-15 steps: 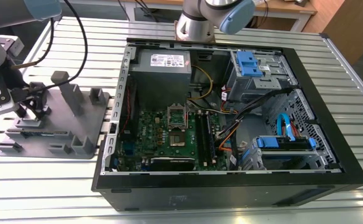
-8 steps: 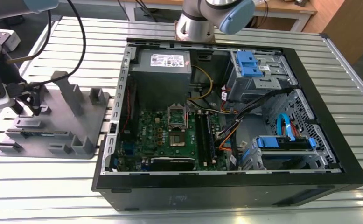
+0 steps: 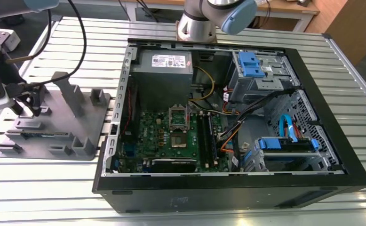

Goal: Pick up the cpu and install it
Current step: 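Pick up the cpu and move it towards the insertion slot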

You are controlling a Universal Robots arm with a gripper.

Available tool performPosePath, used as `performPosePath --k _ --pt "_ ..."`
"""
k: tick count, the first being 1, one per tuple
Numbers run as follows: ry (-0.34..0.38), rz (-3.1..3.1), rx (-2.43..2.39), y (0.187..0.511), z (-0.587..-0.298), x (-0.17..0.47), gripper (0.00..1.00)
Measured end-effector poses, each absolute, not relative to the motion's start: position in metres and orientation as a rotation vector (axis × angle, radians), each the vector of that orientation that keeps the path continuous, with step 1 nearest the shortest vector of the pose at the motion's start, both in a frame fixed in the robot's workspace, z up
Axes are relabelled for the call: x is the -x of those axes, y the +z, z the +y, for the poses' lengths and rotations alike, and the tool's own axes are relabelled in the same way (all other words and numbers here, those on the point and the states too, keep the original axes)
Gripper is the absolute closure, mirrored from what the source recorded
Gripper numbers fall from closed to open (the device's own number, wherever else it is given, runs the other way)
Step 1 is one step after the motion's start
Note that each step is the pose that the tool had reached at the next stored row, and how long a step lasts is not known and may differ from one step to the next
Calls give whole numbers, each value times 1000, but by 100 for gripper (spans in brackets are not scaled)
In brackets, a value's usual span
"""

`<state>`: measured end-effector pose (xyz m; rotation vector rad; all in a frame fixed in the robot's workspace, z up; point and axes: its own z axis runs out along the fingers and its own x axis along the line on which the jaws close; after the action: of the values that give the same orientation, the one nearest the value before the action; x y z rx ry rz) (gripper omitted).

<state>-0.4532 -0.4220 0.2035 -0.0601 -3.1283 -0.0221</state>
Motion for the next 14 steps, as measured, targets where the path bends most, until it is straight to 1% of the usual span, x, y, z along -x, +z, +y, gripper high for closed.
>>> performPosePath --k 14 --pt "-22 -3129 60 205 -422 453 53"
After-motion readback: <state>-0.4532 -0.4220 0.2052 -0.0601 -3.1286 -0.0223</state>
